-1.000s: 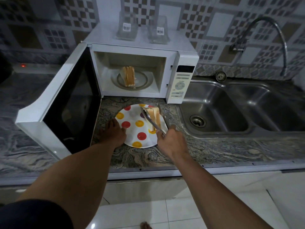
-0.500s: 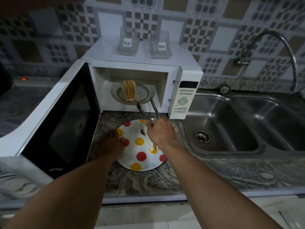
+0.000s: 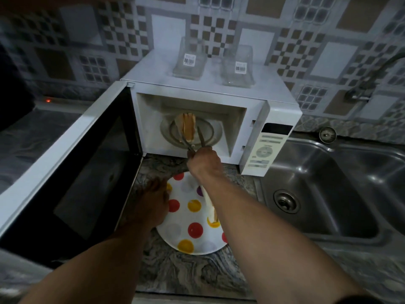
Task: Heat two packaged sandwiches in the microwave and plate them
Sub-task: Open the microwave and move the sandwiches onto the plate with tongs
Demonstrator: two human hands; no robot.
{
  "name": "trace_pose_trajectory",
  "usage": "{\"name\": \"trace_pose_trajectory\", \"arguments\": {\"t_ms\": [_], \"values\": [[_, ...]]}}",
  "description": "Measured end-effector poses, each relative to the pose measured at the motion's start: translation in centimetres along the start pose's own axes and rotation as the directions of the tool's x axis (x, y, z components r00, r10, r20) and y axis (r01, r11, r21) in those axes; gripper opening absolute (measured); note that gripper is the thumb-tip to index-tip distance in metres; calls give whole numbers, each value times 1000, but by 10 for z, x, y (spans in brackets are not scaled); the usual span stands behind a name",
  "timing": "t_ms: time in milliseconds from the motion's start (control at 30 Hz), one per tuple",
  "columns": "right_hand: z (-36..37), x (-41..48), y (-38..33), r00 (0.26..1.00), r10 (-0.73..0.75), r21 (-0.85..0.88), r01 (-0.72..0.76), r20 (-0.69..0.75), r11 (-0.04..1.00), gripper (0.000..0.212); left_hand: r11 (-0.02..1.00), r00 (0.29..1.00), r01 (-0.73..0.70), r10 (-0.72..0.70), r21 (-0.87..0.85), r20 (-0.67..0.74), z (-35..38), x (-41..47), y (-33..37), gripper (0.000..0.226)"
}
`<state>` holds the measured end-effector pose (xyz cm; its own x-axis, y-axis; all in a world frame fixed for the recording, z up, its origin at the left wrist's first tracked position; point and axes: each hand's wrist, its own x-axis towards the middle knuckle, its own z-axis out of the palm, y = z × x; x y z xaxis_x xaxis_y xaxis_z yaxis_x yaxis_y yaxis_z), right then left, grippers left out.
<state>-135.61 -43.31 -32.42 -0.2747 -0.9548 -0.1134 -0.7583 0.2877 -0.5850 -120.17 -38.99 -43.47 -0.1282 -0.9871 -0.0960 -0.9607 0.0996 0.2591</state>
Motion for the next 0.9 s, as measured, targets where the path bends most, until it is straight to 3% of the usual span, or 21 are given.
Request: {"name": "trace_pose_trajectory", "arguments": {"t_ms": [167, 300, 367, 467, 633, 733, 900], "values": [[9, 19, -1, 999, -30, 78, 28, 19, 997, 37, 1000, 998, -11, 9, -27, -55, 1, -3, -1, 72], [16, 31, -9, 999, -36, 52, 34, 40, 998, 46, 1000, 999, 9, -9, -7, -31, 1, 0, 1, 58], [23, 37, -11, 999, -7, 69, 4, 42, 998, 49, 1000, 1000, 17, -17, -24, -18, 1, 1, 1, 65], [28, 43, -10, 998, 35, 90, -39, 48, 995, 44, 997, 999, 34, -35, -75, -14, 3, 1, 2, 56], [31, 48, -5, 997, 67, 187, -71, 31, 980, 28, 997, 999, 6, -10, -74, -52, 4, 1, 0, 69], [32, 49, -6, 999, 51, 145, -53, 20, 988, 32, 996, 999, 29, -32, -84, -43, 10, 4, -6, 76], [30, 49, -7, 998, 51, 121, -53, 22, 991, 33, 994, 998, 44, -49, -98, -48, 7, 2, -1, 70]]}}
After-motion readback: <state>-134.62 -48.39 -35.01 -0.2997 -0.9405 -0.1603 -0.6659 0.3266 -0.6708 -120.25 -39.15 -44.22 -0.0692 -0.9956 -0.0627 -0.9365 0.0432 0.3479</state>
